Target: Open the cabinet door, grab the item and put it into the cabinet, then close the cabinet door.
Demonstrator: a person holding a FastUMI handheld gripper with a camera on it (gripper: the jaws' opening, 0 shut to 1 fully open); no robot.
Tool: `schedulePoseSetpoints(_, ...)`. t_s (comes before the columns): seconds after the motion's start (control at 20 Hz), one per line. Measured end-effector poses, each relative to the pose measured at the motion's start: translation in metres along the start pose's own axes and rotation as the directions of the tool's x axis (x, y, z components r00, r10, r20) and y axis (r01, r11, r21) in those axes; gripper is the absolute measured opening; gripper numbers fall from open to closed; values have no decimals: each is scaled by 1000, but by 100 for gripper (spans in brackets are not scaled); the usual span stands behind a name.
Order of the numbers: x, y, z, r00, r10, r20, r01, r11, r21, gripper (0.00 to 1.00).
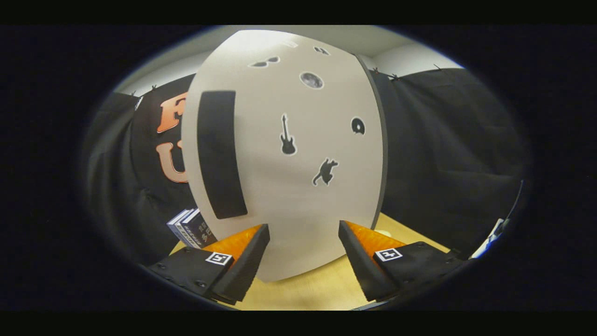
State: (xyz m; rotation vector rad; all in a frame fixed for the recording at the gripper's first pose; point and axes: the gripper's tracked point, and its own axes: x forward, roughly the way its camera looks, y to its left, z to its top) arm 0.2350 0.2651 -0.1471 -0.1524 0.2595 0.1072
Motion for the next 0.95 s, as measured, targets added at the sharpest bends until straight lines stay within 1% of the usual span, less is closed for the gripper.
schedulePoseSetpoints(0.2, -30, 6, 41, 997, 18, 77, -18, 1000, -5, 96)
schedulePoseSetpoints(0.45, -56, 1, 61, 994, -8, 111, 8, 1000, -2, 96)
schedulePoseSetpoints(0.55, -64, 2, 66, 992, -9, 125, 7, 1000, 14, 96)
schedulePoseSetpoints(0.8, -85, 3, 73, 989, -16, 147, 16, 1000, -2, 96)
schedulePoseSetpoints(0.95, -88, 4, 73, 986, -12, 167, 12, 1000, 2, 96)
